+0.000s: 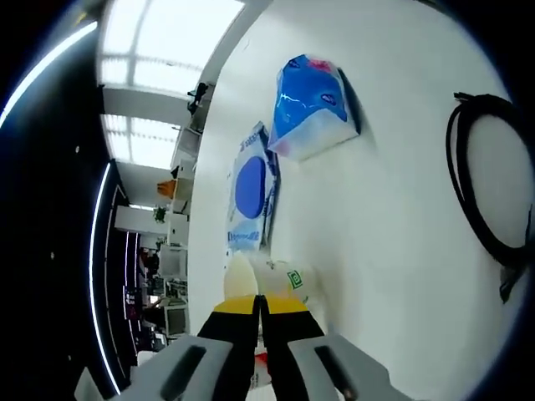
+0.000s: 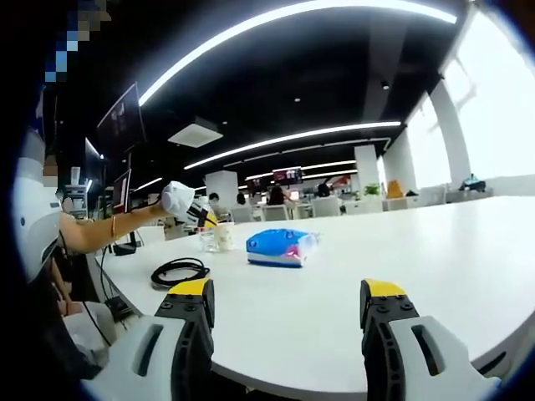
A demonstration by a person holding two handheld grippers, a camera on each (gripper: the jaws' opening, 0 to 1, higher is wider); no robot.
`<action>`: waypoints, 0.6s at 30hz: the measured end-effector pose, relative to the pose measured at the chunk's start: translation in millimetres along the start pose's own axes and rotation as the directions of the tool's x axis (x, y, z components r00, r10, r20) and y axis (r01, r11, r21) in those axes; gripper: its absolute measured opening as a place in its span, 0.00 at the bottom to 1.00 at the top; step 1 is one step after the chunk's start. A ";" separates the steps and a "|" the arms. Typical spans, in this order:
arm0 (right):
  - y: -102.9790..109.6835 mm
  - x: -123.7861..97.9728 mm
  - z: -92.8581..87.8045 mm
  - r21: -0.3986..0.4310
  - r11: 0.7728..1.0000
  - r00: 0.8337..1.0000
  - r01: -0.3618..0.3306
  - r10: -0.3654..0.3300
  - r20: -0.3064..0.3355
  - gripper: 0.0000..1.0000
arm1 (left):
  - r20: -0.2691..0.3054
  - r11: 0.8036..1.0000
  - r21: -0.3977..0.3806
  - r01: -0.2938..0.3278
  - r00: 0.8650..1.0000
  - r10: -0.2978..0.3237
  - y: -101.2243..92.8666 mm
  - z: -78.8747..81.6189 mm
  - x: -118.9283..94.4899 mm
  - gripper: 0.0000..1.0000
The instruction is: Arrange the tabletop items into an orderly group along one side of the table until the central work area is clear of visible clutter.
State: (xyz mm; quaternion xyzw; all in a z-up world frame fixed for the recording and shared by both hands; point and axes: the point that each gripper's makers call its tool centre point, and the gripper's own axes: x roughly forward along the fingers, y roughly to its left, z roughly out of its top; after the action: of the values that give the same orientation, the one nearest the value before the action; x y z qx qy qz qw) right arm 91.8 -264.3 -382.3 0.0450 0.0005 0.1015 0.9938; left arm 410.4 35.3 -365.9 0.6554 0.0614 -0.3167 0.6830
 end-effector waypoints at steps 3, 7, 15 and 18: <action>0.3 0.0 0.2 0.001 1.000 1.000 0.001 -0.001 0.001 0.68 | 0.007 1.000 -0.005 0.007 1.000 -0.007 0.3 0.4 -0.5 0.00; 1.4 -0.6 0.5 0.001 1.000 1.000 0.000 0.000 0.003 0.68 | 0.002 1.000 -0.008 0.007 1.000 -0.007 2.2 -2.6 -1.8 0.00; 1.2 -2.7 2.0 0.000 1.000 1.000 0.004 -0.004 0.010 0.68 | -0.022 0.999 0.032 0.026 0.999 -0.025 -2.6 -6.6 -4.1 0.00; 1.9 -3.3 1.3 0.000 1.000 1.000 0.002 -0.002 0.007 0.68 | -0.025 0.999 0.039 0.035 0.999 -0.034 -4.4 -6.6 -6.0 0.00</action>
State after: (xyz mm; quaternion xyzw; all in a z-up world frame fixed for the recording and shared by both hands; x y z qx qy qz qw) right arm 88.3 -263.3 -380.9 0.0453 -0.0032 0.1004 0.9939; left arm 405.6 43.8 -367.6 0.6713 0.0751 -0.3216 0.6636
